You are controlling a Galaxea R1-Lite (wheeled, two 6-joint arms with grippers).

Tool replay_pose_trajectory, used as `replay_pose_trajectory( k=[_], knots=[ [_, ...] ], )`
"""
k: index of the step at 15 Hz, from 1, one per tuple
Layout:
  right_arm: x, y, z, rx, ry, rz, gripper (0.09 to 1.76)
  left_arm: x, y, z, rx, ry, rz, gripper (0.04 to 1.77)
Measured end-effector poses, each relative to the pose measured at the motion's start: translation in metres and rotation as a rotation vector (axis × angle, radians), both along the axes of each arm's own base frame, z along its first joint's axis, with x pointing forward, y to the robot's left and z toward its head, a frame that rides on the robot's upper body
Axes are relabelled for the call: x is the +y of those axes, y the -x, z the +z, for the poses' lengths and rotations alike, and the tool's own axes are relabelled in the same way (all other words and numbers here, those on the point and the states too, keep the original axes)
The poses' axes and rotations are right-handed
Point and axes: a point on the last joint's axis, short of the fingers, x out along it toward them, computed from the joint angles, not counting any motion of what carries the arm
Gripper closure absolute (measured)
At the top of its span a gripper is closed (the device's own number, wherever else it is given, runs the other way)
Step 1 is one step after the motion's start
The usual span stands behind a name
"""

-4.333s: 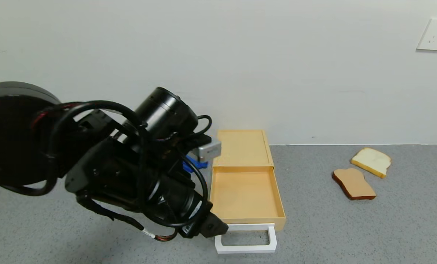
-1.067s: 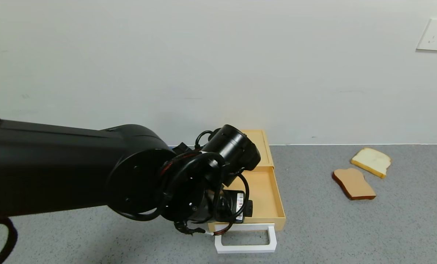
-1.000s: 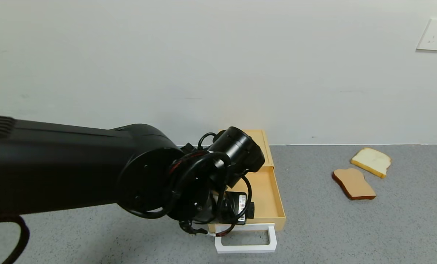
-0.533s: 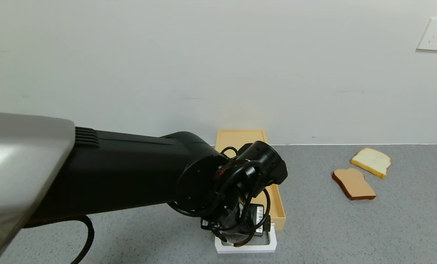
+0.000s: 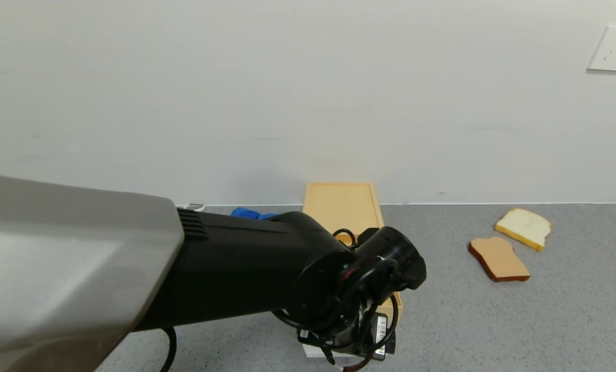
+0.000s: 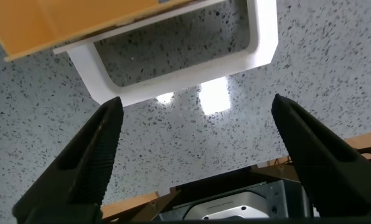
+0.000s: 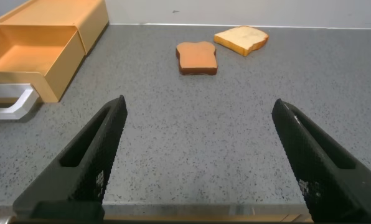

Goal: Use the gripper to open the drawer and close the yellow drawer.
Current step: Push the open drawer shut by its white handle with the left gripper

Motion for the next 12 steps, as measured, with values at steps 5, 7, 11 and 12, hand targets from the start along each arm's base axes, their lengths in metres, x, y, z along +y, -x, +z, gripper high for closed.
replay_pose_trajectory(
  k=[5,7,11,12],
  knots=[
    [0.0,0.0,0.0,0.0,0.0,0.0,0.14,-0.0027,0.0069,-0.003,0.019,-0.053,-0.064,0.09],
    [0.0,0.0,0.0,0.0,0.0,0.0,0.14,-0.0052,0.0054,-0.0031,0.014,-0.048,-0.056,0.09],
    [0.0,0.0,0.0,0.0,0.0,0.0,0.14,-0.0089,0.0042,-0.0098,0.023,-0.057,-0.061,0.09],
    [0.0,0.0,0.0,0.0,0.0,0.0,0.14,-0.0097,0.004,-0.0118,0.027,-0.06,-0.063,0.09]
  ],
)
